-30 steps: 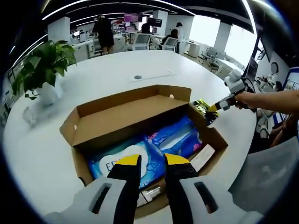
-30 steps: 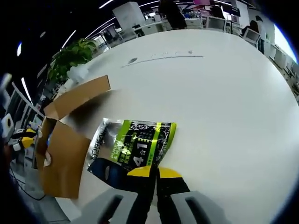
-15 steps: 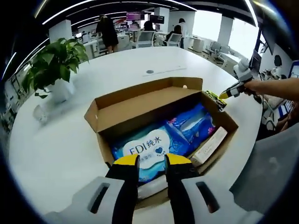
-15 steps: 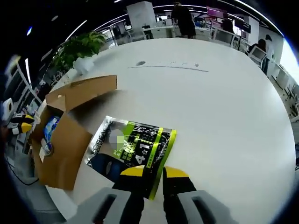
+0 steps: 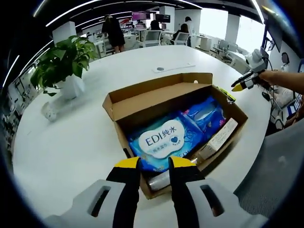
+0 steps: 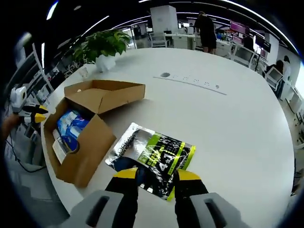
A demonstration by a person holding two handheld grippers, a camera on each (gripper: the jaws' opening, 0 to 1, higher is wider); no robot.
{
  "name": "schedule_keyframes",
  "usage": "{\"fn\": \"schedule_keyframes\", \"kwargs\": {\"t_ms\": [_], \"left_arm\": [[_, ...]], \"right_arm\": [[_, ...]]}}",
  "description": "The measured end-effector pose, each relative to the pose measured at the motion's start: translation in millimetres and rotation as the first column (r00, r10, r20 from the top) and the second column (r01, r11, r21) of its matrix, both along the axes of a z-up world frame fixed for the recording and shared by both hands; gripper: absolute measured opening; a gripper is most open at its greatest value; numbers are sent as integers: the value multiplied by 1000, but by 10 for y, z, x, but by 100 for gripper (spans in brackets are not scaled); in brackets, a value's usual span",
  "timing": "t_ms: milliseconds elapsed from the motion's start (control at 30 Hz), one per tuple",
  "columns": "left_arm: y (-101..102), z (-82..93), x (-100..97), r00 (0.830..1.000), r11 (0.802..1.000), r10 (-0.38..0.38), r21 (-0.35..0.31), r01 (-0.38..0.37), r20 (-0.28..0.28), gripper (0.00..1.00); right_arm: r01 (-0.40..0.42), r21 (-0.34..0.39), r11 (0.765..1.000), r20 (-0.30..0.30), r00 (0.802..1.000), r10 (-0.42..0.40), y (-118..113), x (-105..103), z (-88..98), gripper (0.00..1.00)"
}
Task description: Operate the shoe box by opening the lid, removing the specified soft item, and placing it in the target area until the item is outside and the box remains undamaged.
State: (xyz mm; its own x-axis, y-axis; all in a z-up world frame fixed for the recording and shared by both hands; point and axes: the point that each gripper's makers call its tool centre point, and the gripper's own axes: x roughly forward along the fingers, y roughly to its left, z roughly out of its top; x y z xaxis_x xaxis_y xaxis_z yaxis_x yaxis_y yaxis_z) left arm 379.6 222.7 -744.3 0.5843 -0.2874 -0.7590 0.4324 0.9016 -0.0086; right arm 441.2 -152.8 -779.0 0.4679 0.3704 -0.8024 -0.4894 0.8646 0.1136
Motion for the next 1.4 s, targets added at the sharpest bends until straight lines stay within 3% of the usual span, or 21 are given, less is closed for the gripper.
{"fn": "schedule_keyframes", "kwargs": {"t_ms": [267,433,933,1100,1400], "left_arm": [[142,-12,-98,999,999,43,6,-43,4,22],[224,-74,-174,997,997,75,13,-75,-16,22],[271,-243,-225,984,984,168,-55,-171,-52,14],[256,-219,-210,985,985,165,-45,-167,-38,14],[100,11,-26,995,996,92,-10,-92,34,16]], "right_arm": [[-110,-22,994,42,993,111,171,26,147,33],[-212,-44,976,73,974,215,332,70,253,36],[-397,-90,913,122,906,406,825,23,436,37],[-447,-118,887,130,878,460,973,8,424,36],[-497,-121,859,125,851,510,1184,-18,373,35]]}}
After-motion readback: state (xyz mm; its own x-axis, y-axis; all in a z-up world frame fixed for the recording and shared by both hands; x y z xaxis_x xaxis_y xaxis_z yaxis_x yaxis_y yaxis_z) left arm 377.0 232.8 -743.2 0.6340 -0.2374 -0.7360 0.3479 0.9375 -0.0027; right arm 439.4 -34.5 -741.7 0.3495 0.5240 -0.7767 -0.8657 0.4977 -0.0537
